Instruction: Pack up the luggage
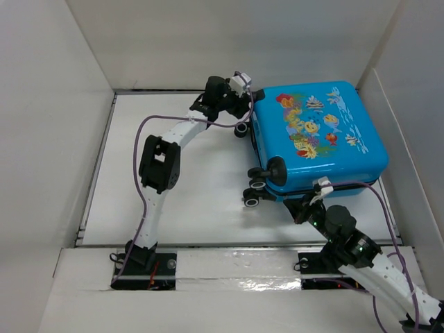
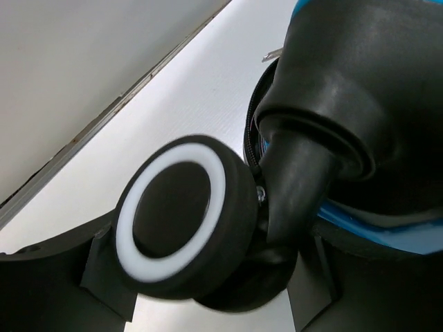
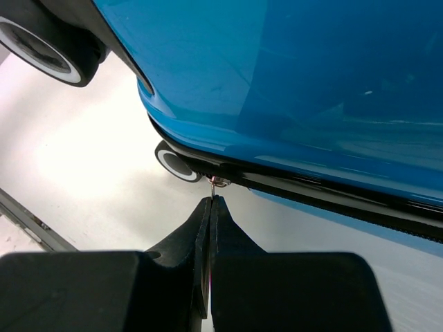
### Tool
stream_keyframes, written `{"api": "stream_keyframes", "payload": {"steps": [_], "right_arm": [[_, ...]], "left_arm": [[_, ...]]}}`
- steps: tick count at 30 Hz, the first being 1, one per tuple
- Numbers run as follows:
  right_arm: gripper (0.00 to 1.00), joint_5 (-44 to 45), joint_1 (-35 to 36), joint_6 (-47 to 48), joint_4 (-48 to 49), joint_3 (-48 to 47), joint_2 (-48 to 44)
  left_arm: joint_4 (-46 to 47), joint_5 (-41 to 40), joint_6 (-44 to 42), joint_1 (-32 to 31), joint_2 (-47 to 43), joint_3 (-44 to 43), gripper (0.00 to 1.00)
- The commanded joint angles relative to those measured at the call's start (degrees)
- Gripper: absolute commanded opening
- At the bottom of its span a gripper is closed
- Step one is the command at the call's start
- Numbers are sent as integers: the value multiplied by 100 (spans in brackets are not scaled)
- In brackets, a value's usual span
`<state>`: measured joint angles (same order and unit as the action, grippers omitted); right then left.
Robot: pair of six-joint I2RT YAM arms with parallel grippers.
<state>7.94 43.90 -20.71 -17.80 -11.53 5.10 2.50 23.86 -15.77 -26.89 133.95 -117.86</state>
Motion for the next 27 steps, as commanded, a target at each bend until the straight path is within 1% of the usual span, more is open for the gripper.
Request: {"api": "stream_keyframes", "payload": {"steps": [1,2,3,4,5,6,8,9,10,11,12,14,15,16,17,18,19,20,21,22,24,27], "right_arm": [[0,-250,31,-135,225,-271,-124],[0,-241,31,-126,225,-271,-115],[0,-215,31,-135,233,-271,-106],[0,-197,31,-126,242,-271,-89],[0,-171,31,-118,260,-271,-45],[0,-162,31,-74,355,-271,-10],[0,-127,31,5,531,-297,174],[0,-118,-21,119,593,-323,271],[0,-118,-22,189,663,-350,385],[0,-109,-22,260,725,-428,508],[0,-39,-22,382,821,-481,761],[0,5,-22,462,814,-700,948],[0,-38,-22,506,761,-762,983],[0,-65,-22,506,743,-789,940],[0,-100,-22,489,726,-772,888],[0,-178,-22,463,717,-754,817],[0,-214,-22,436,708,-719,660],[0,-258,-22,401,691,-693,580],[0,-328,-22,349,664,-632,510],[0,-363,-22,322,647,-596,387],[0,-381,-22,304,524,-570,281],[0,-364,-22,322,348,-587,175]], "left_arm": [[1137,102,171,-36,-1045,842,0],[1286,58,179,-35,-1212,1105,0],[1592,5,197,34,-1553,1621,0],[1743,-73,232,122,-1730,1878,0],[1901,-152,267,175,-2097,2168,0],[2312,-232,320,289,-2266,2728,0],[2675,-338,644,439,-2722,3232,0],[2911,-529,724,500,-2838,3609,0],[3027,-714,855,553,-2935,3778,0],[3228,-855,1196,641,-3040,4006,0],[3578,-856,1364,642,-3216,4382,0],[3556,-646,1445,694,-3288,4465,0],[3251,-602,1332,616,-3227,4308,0],[3039,-367,1244,615,-3156,4159,3],[2750,-208,1147,615,-3086,3966,16],[2181,-49,955,563,-2894,3520,47],[1906,213,883,563,-2788,3281,59],[1616,285,778,493,-2691,3035,69],[1021,321,664,492,-2455,2519,79],[746,287,384,405,-2340,2279,82],[105,365,198,404,-2015,1683,87],[-241,515,22,404,-1751,1285,90]]}}
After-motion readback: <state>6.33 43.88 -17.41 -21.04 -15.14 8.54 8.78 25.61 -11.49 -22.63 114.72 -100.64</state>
